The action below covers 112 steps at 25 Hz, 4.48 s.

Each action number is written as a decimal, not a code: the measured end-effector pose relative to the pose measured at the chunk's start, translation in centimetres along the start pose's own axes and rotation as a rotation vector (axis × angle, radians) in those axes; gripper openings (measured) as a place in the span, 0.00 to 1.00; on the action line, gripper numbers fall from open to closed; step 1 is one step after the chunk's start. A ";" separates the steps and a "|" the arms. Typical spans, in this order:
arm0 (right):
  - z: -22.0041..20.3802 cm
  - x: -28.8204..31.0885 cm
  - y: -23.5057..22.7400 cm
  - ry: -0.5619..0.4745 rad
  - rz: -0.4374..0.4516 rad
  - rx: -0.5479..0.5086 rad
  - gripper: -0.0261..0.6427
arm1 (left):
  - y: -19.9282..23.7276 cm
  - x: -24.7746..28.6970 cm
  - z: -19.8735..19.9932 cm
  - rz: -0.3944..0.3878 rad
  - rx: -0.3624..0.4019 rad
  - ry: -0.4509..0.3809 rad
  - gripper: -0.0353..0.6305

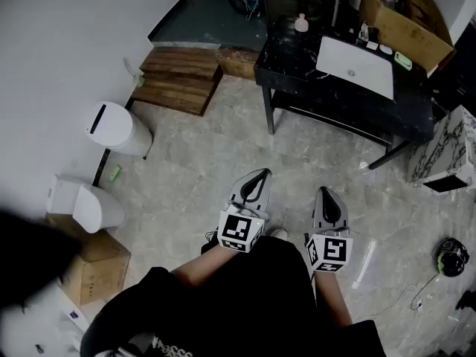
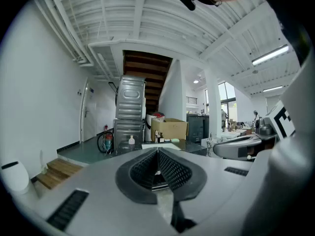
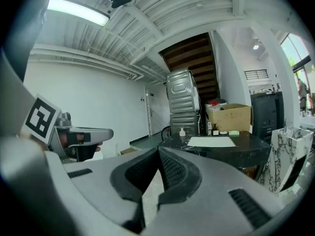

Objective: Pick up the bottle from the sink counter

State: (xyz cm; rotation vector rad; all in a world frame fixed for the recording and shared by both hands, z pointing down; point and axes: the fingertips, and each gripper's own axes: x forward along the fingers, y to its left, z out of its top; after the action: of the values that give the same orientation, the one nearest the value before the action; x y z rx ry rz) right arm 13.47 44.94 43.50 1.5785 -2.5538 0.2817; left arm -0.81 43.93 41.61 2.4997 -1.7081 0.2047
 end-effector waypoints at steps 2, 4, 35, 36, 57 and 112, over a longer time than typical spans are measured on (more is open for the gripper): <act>-0.5 -0.1 0.1 0.005 -0.008 -0.011 0.09 | -0.1 -0.3 -0.2 -0.006 0.020 -0.003 0.08; -0.5 -0.3 0.4 -0.003 -0.012 -0.011 0.09 | 0.0 -0.8 -0.6 -0.009 0.025 -0.005 0.08; 3.9 13.0 11.8 0.047 -0.022 -0.122 0.10 | 17.3 2.4 -2.3 -0.136 -0.123 0.013 0.08; 4.0 13.5 11.9 0.053 -0.028 -0.126 0.10 | 18.0 2.6 -2.1 -0.134 -0.122 0.007 0.08; 1.9 22.1 10.7 0.108 -0.086 -0.034 0.10 | 24.9 9.0 -3.5 -0.147 -0.144 0.060 0.08; 11.7 51.2 -24.2 0.025 -0.111 0.041 0.10 | 22.6 53.8 5.8 -0.208 -0.056 0.080 0.08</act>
State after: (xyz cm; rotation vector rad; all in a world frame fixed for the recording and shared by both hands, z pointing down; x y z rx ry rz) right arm 12.17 -12.82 44.75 1.7130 -2.4461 0.3407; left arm -2.30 -14.62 45.39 2.5675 -1.3933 0.2317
